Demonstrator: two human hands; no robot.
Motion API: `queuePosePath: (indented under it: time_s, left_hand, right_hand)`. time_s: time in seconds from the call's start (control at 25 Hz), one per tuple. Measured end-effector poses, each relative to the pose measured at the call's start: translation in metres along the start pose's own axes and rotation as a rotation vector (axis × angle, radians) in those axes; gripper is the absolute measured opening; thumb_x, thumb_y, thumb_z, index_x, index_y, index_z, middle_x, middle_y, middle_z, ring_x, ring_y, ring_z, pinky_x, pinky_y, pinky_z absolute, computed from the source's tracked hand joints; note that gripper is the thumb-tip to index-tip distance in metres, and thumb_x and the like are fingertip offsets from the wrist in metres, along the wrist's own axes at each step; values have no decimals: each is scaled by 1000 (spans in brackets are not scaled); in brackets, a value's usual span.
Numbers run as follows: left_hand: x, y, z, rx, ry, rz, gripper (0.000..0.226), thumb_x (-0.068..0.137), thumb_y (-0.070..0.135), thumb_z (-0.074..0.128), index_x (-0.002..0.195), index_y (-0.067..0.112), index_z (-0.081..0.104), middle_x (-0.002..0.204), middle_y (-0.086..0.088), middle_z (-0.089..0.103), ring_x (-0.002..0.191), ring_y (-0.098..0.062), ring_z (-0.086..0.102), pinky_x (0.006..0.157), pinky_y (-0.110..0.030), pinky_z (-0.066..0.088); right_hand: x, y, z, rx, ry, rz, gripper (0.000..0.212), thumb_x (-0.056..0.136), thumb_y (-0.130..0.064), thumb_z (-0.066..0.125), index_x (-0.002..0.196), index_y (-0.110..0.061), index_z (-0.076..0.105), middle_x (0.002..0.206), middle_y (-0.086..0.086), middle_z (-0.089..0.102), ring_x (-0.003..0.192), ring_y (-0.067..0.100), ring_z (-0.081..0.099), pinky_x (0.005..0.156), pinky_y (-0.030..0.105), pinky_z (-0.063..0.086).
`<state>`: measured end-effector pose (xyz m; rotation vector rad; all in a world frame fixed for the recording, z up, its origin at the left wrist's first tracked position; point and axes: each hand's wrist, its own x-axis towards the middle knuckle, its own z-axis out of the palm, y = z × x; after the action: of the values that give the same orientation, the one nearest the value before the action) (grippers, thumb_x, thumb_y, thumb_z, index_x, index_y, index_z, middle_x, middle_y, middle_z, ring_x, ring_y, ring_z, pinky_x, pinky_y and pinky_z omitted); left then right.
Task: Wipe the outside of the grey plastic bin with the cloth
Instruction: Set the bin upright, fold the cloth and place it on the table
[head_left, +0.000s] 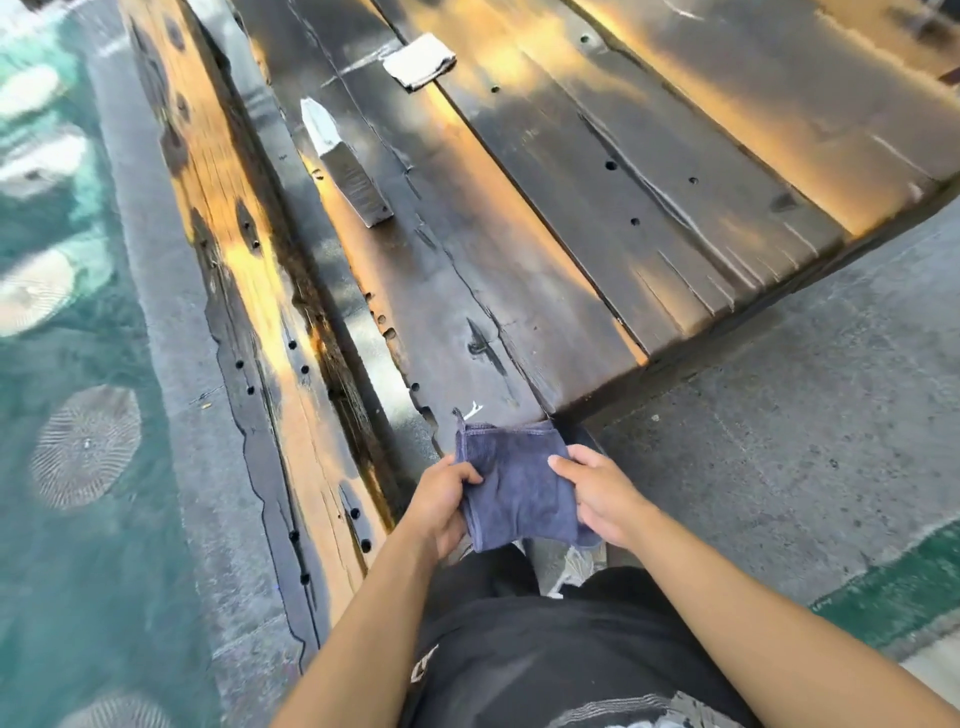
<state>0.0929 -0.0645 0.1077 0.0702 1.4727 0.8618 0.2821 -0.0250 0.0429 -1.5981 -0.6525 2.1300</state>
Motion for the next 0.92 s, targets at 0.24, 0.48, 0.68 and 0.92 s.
queuePosePath:
  time_s: [0.24,0.48,0.68,0.92]
  left_hand:
    - [53,23,-16,59,30,-22,40,81,-15,41,97,5,72,96,-18,72,89,-33,70,91,-57,57]
    - [96,65,-23,103,-9,-25,25,101,3,51,116,19,63,96,-5,78,79,-22,77,67,-47,63]
    - [125,83,-33,156,111,51,23,105,4,45,119,19,55,108,-9,75,86,-21,77,63,-41,63]
    - [151,85,-46,189,215,21,22,104,2,44,111,19,56,112,-9,73,100,-30,73,70,-43,63]
  right_hand:
    - [38,-35,23,-433,134,-188,16,103,-32,49,100,-20,59,97,15,69,87,28,66,74,39,48]
    - [90,-75,51,-597,232,-182,18,103,-36,44,101,-20,53,98,15,66,83,26,60,75,45,49]
    - [128,-96,71,-777,227,-118,25,106,-38,36,117,-21,51,103,14,65,93,31,61,79,43,46]
    - [152,-104,92,-875,224,-47,36,108,-40,31,139,-27,45,115,6,57,100,25,53,86,39,42]
